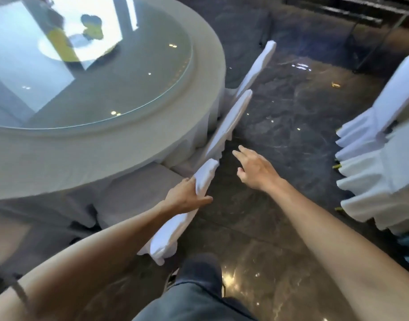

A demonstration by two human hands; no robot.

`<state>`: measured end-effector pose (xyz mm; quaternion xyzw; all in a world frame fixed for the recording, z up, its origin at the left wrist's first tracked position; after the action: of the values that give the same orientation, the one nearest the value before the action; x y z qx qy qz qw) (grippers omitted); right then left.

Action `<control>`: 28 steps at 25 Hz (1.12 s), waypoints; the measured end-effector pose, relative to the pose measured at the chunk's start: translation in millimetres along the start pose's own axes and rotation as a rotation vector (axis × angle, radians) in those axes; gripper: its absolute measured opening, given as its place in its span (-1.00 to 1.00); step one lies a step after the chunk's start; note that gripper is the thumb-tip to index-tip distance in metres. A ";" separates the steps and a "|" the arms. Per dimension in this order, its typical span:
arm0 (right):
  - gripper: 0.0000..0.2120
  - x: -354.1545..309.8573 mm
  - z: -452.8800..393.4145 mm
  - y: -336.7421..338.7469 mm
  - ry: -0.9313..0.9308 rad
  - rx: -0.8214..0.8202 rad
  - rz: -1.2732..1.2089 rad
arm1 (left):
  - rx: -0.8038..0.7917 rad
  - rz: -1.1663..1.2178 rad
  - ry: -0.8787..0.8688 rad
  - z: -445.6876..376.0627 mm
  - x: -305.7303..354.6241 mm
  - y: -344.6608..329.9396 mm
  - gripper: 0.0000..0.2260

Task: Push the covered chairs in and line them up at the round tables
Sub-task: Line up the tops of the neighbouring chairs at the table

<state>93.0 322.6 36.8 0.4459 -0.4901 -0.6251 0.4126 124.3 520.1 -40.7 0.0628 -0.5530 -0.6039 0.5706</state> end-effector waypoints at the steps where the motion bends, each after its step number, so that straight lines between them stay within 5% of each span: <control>1: -0.40 6.4 -14.0 -1.7 0.040 -0.014 0.018 | 0.000 -0.008 0.033 -7.1 2.8 -5.0 -0.42; 10: -0.37 53.7 -156.3 -30.9 0.350 -0.121 0.208 | -0.055 -0.140 0.293 -117.7 7.0 -26.4 -0.79; 19: -0.40 82.4 -259.8 -50.5 0.539 -0.244 0.484 | -0.035 -0.151 0.495 -149.0 9.4 -26.7 -0.92; 28: -0.82 79.0 -316.2 -56.0 0.776 -0.290 0.597 | 0.187 -0.161 0.778 -134.0 4.0 -27.9 -0.79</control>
<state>372.1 180.0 -68.8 0.4238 -0.3149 -0.3300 0.7825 200.4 429.8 -110.2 0.3811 -0.3416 -0.5250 0.6800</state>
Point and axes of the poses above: each hand's wrist, its own z-axis away from the middle knuckle, its own y-axis out of the back of the hand, x = y × z, the point moved 9 cm from there along -z, towards the middle knuckle, and after that the axes turned 6 degrees about -y, right-handed, at the moved point
